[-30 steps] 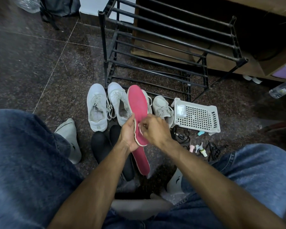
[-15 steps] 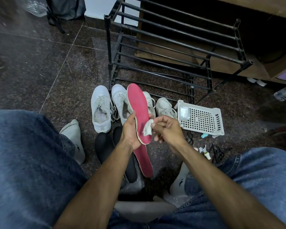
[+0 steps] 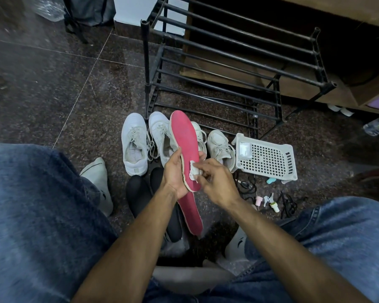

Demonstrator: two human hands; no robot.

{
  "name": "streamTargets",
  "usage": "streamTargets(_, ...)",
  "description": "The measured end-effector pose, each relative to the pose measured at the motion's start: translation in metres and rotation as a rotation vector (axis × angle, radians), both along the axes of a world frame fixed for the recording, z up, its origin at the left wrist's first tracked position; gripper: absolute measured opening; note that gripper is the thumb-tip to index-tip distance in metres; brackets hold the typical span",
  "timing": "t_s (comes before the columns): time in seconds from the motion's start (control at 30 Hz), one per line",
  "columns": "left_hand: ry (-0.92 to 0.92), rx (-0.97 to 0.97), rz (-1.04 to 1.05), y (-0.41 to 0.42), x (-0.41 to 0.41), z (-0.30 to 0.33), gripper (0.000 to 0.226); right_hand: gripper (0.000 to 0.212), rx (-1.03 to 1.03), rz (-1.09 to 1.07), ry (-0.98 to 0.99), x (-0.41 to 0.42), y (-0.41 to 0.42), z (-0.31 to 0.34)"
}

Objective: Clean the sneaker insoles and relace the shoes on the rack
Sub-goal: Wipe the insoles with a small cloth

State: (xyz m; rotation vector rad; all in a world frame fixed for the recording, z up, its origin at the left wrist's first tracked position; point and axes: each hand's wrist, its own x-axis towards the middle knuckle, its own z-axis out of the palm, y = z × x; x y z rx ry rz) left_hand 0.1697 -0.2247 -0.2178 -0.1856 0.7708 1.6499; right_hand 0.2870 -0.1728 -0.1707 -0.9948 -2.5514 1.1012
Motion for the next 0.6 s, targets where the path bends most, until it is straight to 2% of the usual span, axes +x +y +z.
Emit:
streamTargets(0.07, 0.009, -0.007, 0.000, -0.002, -0.001, -0.002, 0.063, 0.032, 0.021, 0.000, -0.056, -0.003, -0.003, -0.002)
streamTargets(0.17, -0.014, -0.004, 0.008, -0.003, -0.001, -0.007, 0.062, 0.026, 0.063, 0.129, -0.098, -0.001, -0.007, 0.000)
streamTargets(0.3, -0.038, 0.035, -0.009, -0.002, 0.001, -0.005, 0.059, 0.023, 0.239, 0.227, -0.176, -0.007, 0.004, 0.006)
streamTargets(0.37, -0.068, 0.081, -0.027, -0.001, 0.001, -0.003, 0.060, 0.023, 0.304, 0.201, -0.178, -0.015, 0.012, 0.006)
streamTargets(0.5, -0.088, 0.094, -0.052, -0.003, 0.013, 0.000, 0.052, 0.022, 0.331, -0.031, -0.201, -0.031, 0.030, 0.009)
streamTargets(0.6, -0.090, 0.097, -0.029, -0.004, 0.010, -0.002, 0.052, 0.020, 0.300, 0.012, -0.210, -0.031, 0.025, 0.009)
